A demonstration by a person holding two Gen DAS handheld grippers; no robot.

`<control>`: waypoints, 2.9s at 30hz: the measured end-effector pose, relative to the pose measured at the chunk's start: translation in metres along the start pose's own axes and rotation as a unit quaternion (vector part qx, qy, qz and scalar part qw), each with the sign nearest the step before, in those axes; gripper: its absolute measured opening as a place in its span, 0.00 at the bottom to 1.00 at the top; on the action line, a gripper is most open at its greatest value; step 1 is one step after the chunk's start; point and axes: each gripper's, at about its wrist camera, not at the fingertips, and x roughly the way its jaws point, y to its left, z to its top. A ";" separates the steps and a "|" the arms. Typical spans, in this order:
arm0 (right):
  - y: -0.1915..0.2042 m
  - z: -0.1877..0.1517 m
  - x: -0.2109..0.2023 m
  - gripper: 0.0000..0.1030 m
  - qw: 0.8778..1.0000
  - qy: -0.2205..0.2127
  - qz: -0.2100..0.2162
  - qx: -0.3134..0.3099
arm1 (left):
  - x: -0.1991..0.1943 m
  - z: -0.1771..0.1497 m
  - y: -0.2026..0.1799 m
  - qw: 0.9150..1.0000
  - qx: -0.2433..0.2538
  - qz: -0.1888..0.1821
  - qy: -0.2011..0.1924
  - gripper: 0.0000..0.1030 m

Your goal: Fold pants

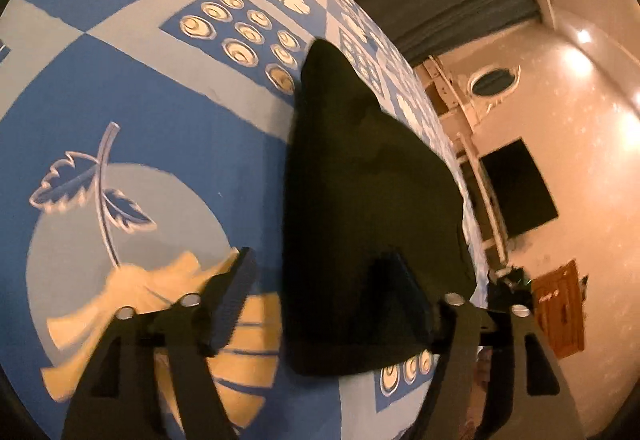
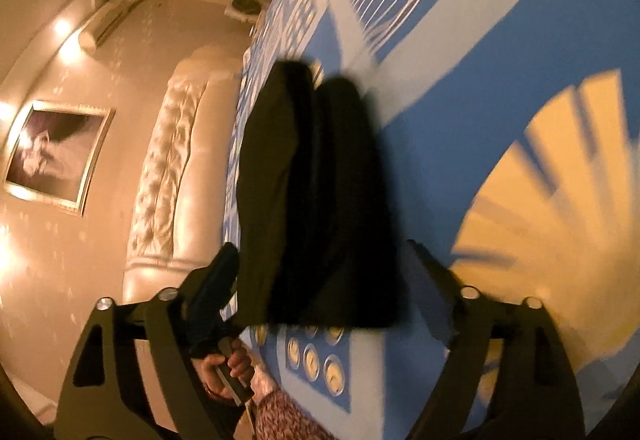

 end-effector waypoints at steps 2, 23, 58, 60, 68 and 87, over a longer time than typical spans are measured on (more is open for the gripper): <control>0.006 -0.004 0.004 0.79 1.000 -0.010 -0.019 -0.010 | 0.004 -0.002 -0.006 1.000 0.016 0.010 -0.006 0.68; 0.011 -0.035 -0.013 0.57 0.995 -0.013 -0.080 -0.052 | 0.009 -0.025 -0.025 0.996 0.064 0.060 -0.020 0.84; 0.122 -0.172 -0.008 0.86 0.883 -0.116 -0.356 -0.283 | -0.026 -0.114 -0.119 0.942 0.209 0.253 -0.071 0.84; 0.122 -0.173 -0.008 0.86 0.882 -0.117 -0.356 -0.284 | -0.026 -0.113 -0.118 0.944 0.204 0.251 -0.069 0.84; 0.125 -0.174 -0.009 0.86 0.882 -0.123 -0.356 -0.283 | -0.029 -0.114 -0.120 0.945 0.202 0.246 -0.077 0.84; 0.134 -0.167 -0.014 0.86 0.880 -0.131 -0.351 -0.292 | -0.034 -0.110 -0.120 0.946 0.183 0.250 -0.091 0.84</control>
